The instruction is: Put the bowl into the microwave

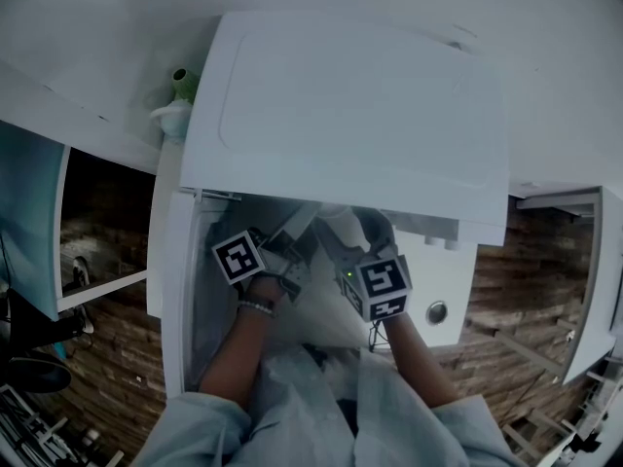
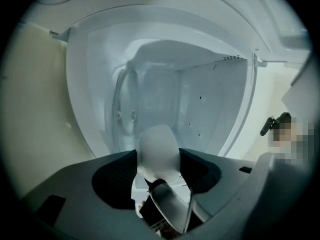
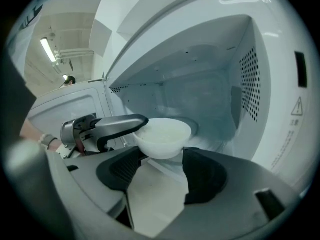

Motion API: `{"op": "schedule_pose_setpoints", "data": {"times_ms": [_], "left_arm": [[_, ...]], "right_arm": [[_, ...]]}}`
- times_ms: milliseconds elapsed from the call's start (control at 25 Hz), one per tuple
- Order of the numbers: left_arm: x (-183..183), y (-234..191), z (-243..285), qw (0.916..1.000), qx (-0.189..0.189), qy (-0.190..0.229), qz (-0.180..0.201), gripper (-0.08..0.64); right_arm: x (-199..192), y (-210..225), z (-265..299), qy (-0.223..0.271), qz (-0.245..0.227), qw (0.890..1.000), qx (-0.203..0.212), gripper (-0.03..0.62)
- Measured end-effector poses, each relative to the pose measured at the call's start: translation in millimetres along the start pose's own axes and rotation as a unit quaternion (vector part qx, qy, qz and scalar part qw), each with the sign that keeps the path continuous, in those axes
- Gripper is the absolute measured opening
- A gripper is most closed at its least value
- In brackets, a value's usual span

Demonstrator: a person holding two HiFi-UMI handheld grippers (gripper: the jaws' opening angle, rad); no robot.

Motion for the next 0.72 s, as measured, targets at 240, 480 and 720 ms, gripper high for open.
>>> {"op": "schedule_pose_setpoints", "data": {"times_ms": [240,480,720], "left_arm": [[2.4,-5.1,4.9,0.9996,0.026,-0.004,-0.01,0.259],[-8.0,-2.4,3.9,0.9993,0.029,-0.022,-0.013,0.275],[-13.1,-6.3,1.3,0.9989,0.037,-0.025,-0.014,0.275]], "right_arm": [[-0.2,4.4,2.7,-0.004,0.008,1.0,-0.004,0.285],[4.3,8.4,8.0,-0.008,0.018,1.0,-0.017,0.272],[-2.7,7.5,20.3,-0.037,-0.011,0.999,-0.01,0.265]]}}
Point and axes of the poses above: the fingertips, and each gripper's own axes: z forward along the fingers, y to its right, x out of its top, the point moved 1 cm from there along -z, backward along the fingers, and after that the axes turned 5 degrees about -z, right-handed, at the moved point
